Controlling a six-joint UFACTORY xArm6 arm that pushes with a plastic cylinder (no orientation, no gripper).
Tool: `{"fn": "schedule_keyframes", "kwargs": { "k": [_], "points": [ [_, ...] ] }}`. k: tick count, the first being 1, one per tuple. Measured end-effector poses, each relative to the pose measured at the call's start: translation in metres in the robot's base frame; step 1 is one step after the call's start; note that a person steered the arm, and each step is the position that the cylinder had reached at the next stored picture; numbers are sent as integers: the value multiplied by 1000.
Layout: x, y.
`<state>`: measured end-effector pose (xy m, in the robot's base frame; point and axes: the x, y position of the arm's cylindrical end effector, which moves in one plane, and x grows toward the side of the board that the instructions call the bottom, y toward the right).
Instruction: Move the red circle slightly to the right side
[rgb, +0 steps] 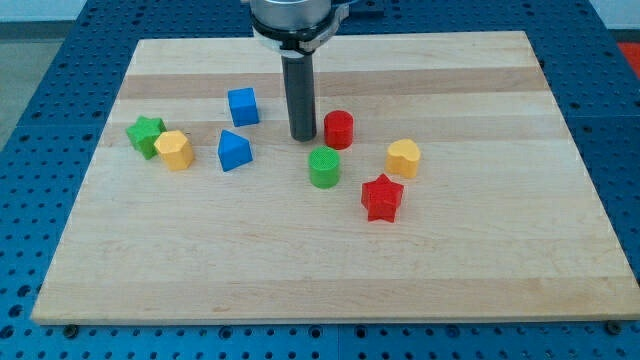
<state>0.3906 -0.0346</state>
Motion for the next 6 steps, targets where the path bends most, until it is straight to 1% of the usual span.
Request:
{"fn": "schedule_keyframes", "kwargs": {
  "k": [2,3,5,6],
  "points": [
    [0,42],
    [-5,48],
    [-68,35],
    [-84,6]
  ]
}}
